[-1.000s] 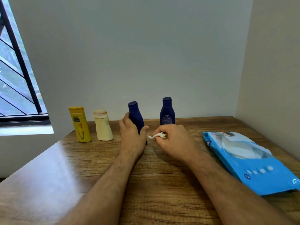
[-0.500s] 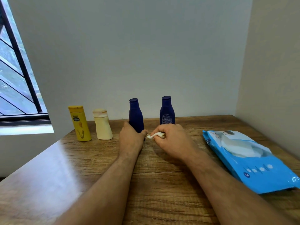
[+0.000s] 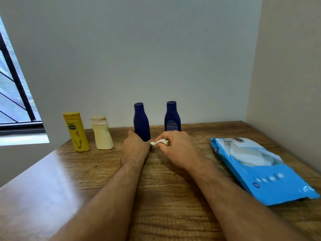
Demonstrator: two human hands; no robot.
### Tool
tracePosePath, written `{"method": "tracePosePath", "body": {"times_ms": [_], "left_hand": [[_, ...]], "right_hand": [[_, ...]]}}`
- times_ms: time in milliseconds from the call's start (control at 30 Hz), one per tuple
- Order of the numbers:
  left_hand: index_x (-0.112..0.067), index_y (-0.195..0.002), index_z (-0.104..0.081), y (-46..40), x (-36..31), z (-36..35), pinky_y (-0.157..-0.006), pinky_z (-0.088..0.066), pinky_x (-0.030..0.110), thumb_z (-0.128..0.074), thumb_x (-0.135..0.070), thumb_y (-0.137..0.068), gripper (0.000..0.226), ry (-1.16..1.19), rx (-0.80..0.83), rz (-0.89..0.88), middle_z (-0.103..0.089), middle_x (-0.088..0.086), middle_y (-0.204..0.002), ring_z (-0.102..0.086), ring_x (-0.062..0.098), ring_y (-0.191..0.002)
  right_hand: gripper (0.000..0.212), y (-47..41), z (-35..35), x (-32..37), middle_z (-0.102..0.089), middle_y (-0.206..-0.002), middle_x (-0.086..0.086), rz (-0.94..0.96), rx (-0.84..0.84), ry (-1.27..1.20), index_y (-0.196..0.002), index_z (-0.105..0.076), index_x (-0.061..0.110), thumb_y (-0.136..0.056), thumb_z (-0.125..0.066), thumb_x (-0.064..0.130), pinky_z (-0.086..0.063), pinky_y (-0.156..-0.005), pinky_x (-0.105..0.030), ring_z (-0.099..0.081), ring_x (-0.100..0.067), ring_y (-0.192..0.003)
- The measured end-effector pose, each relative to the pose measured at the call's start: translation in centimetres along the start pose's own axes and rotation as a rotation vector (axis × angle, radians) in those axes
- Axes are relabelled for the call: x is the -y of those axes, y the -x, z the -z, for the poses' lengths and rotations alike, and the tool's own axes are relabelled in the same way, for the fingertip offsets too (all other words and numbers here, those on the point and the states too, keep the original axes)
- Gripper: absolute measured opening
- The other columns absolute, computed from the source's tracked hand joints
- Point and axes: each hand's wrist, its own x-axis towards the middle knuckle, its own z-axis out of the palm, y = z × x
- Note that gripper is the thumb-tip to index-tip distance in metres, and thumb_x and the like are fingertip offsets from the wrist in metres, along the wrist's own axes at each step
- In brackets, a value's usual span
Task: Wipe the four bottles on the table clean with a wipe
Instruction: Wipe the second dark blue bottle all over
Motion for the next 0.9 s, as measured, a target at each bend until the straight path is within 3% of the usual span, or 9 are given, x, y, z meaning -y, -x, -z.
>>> {"method": "tracePosePath", "body": {"times_ms": [300, 433, 533, 700, 767, 900], "left_hand": [[-0.008, -0.131, -0.037, 0.8, 0.0, 0.5, -0.086, -0.054, 0.04, -0.082, -0.03, -0.078, 0.072, 0.048, 0.03, 0.055, -0.059, 0.015, -0.13, -0.06, 0.032, -0.116], [-0.007, -0.131, -0.037, 1.6, 0.4, 1.1, -0.079, -0.054, 0.034, -0.078, -0.023, -0.081, 0.066, 0.06, 0.001, 0.046, -0.061, 0.014, -0.125, -0.063, 0.03, -0.11], [-0.011, -0.134, -0.041, 2.4, 1.0, 2.1, -0.07, -0.046, 0.028, -0.074, -0.018, -0.084, 0.059, 0.188, -0.061, 0.054, -0.063, 0.008, -0.121, -0.061, 0.021, -0.099], [-0.019, -0.125, -0.052, 2.0, 2.4, 5.3, -0.09, -0.042, 0.027, -0.069, -0.019, -0.087, 0.042, 0.241, -0.449, -0.244, -0.056, 0.0, -0.124, -0.048, 0.019, -0.118], [-0.018, -0.129, -0.048, 1.1, 2.9, 6.0, -0.101, -0.041, 0.033, -0.07, -0.022, -0.087, 0.047, 0.198, -0.522, -0.294, -0.05, 0.003, -0.129, -0.042, 0.023, -0.123], [-0.012, -0.14, -0.041, -0.8, 3.5, 6.4, -0.107, -0.028, 0.027, -0.074, -0.026, -0.085, 0.065, 0.106, -0.545, -0.339, -0.042, 0.009, -0.141, -0.034, 0.025, -0.132]], "right_hand": [[0.015, 0.8, 0.8, 0.4, -0.064, -0.088, 0.016, -0.026, 0.012, -0.019, -0.104, -0.071, 0.036, -0.096, -0.059, 0.03, -0.047, -0.066, -0.021, -0.058, -0.003, -0.078], [0.016, 1.1, 1.0, 0.7, -0.065, -0.094, 0.015, -0.012, 0.015, -0.015, -0.107, -0.07, 0.035, -0.095, -0.06, 0.031, -0.054, -0.076, -0.027, -0.058, -0.003, -0.084], [0.017, 1.2, 1.0, 0.8, -0.066, -0.097, 0.015, -0.003, 0.014, -0.009, -0.109, -0.07, 0.036, -0.096, -0.061, 0.031, -0.055, -0.08, -0.028, -0.058, -0.003, -0.086], [0.018, 1.2, 0.9, 0.8, -0.065, -0.095, 0.019, 0.02, 0.007, -0.005, -0.11, -0.07, 0.038, -0.095, -0.063, 0.034, -0.048, -0.071, -0.02, -0.058, 0.0, -0.082], [0.018, 1.1, 0.8, 0.8, -0.065, -0.095, 0.019, 0.021, 0.012, -0.011, -0.111, -0.07, 0.038, -0.094, -0.063, 0.034, -0.049, -0.071, -0.02, -0.059, -0.001, -0.082], [0.017, 0.9, 0.5, 1.0, -0.066, -0.097, 0.017, 0.028, 0.017, -0.026, -0.11, -0.07, 0.037, -0.094, -0.064, 0.033, -0.051, -0.072, -0.022, -0.059, -0.002, -0.081]]}}
